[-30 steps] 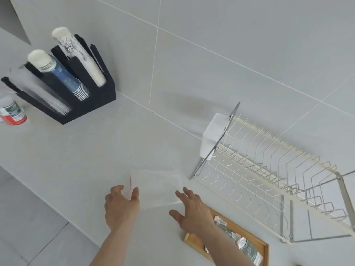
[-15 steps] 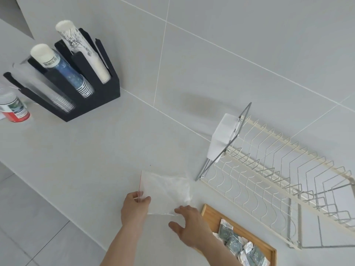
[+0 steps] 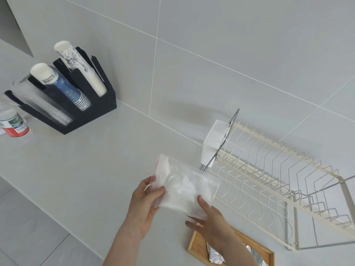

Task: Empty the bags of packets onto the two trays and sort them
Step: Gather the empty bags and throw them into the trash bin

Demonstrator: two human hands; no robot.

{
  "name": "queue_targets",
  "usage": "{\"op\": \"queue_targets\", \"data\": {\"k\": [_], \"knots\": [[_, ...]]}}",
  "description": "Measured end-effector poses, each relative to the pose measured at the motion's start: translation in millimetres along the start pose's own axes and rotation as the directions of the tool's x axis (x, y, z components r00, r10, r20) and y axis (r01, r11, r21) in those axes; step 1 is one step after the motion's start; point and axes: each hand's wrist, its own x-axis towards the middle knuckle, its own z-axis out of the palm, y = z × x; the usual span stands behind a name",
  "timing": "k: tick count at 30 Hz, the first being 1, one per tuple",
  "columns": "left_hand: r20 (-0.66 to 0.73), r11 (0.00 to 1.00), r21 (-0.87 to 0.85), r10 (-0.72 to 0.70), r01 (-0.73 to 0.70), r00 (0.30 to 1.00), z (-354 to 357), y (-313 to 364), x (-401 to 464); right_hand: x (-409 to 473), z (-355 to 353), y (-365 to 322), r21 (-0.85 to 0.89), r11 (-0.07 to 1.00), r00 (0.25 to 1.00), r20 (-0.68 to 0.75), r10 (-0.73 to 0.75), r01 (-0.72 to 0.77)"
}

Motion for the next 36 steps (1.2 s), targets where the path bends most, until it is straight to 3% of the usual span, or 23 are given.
{"op": "queue_targets", "data": {"k": [5,11,14,22,25,28,30,36], "knots": [[-0.057,0.988,0.150,0.031,-0.022,0.998,2,0,-4,-14,-6,-9,0.035,0.991,0.992,-0.007,-0.126,0.127],[-0.040,0.976,0.151,-0.150,0.155,0.988,-3,-10,-9,-29,-13,-18,-0.104,0.968,0.969,-0.068,-0.236,0.228],[0.029,0.971,0.175,-0.173,0.165,0.985,-2,-14,-11,-33,-19,-17,-0.134,0.956,0.961,-0.056,-0.270,0.261],[0.031,0.908,0.406,-0.124,0.101,0.992,14,-21,-16,-45,-46,-10,-0.068,0.971,0.968,-0.082,-0.236,0.231],[0.059,0.856,0.509,-0.142,0.092,0.988,24,-24,-21,-48,-59,-7,-0.080,0.964,0.952,-0.154,-0.263,0.254],[0.024,0.806,0.591,-0.063,0.037,0.998,35,-31,-24,-51,-73,-5,-0.060,0.962,0.938,-0.211,-0.274,0.267],[-0.014,0.802,0.596,-0.023,0.027,1.000,42,-38,-23,-57,-83,-3,-0.055,0.966,0.942,-0.217,-0.257,0.251],[0.011,0.767,0.638,-0.103,0.072,0.995,74,-66,-28,-83,-119,3,-0.176,0.962,0.918,-0.302,-0.256,0.210]]}}
